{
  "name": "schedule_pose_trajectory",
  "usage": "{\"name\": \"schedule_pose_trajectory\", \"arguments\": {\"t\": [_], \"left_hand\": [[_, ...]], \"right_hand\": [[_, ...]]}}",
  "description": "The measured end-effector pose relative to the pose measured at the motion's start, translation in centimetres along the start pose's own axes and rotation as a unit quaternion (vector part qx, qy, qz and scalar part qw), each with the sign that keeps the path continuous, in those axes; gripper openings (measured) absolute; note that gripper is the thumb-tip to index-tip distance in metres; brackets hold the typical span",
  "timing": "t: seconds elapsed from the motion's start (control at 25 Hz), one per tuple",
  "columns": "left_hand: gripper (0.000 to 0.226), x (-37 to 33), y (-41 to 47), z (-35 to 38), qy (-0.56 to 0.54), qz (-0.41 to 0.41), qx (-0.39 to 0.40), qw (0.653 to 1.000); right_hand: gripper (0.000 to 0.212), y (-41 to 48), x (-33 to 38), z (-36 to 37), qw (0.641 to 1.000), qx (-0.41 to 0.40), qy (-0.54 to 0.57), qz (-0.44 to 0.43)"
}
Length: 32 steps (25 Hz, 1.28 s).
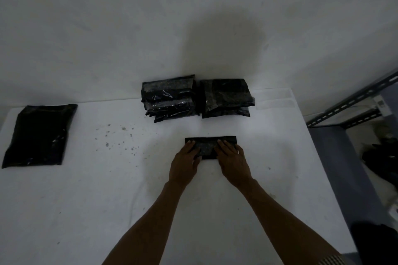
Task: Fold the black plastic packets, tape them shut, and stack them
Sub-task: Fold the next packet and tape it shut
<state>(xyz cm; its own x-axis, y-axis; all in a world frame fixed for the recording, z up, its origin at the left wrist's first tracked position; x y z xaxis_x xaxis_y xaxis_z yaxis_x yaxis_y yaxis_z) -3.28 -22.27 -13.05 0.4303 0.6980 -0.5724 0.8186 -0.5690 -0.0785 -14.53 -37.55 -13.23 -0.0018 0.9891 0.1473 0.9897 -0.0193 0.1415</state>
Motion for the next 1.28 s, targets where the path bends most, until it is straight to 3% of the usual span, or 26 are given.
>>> {"name": "schedule_pose_trajectory", "arguments": {"t": [0.2,0.32,0.4,0.48,0.52,0.8,1.0,1.08,1.2,1.28], "left_hand": [[0.027,0.6,0.4,-0.3,0.008,-0.018,-0.024,1.000],[0.030,-0.4,0.1,-1.1,-0.031,-0.051,-0.047,0.997],[0.039,-0.4,-0.3,-2.1,-0.103,-0.169,-0.080,0.977],[0.051,-0.2,-0.8,-2.8,-0.167,-0.293,-0.092,0.937],[0.055,-0.2,-1.0,-2.9,-0.182,-0.325,-0.082,0.924],[0.048,0.7,-1.1,-2.6,-0.220,-0.345,-0.061,0.911],[0.043,0.9,-1.1,-2.6,-0.225,-0.326,-0.053,0.917],[0.042,0.7,-1.5,-2.2,-0.171,-0.280,-0.077,0.941],[0.036,-1.4,-1.6,-1.5,-0.048,-0.101,-0.107,0.988],[0.032,-3.2,-1.5,-0.4,0.027,0.049,-0.088,0.995]], "right_hand": [[0.044,0.4,-0.9,-0.4,1.000,-0.015,0.007,0.000],[0.035,0.2,-0.7,-1.5,0.992,-0.090,0.053,0.066],[0.044,-0.6,-1.0,-2.3,0.954,-0.133,0.120,0.240],[0.056,-1.7,-1.6,-2.2,0.878,-0.124,0.192,0.422],[0.060,-2.0,-1.7,-2.0,0.851,-0.105,0.216,0.467],[0.040,-2.6,-2.7,-1.5,0.788,-0.168,0.318,0.499],[0.037,-2.5,-3.1,-1.5,0.783,-0.173,0.322,0.503],[0.036,-2.5,-3.0,-1.2,0.787,-0.165,0.314,0.504],[0.036,-2.5,-2.9,-1.0,0.805,-0.156,0.294,0.490],[0.037,-2.5,-2.9,-1.0,0.815,-0.155,0.281,0.482]]}}
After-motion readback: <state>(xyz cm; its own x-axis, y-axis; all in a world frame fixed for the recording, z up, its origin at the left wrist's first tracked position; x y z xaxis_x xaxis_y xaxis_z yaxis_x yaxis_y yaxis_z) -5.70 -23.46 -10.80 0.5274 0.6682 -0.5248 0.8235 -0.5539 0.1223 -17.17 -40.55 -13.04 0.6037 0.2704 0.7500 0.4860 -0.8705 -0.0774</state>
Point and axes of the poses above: each hand's wrist, its own y-axis towards the middle knuckle, its own z-axis out of the palm, x = y × z, the point moved 4 cm from there along y, towards the middle knuckle, and after that the axes turned 13 degrees about -z, right-handed, at the moved point
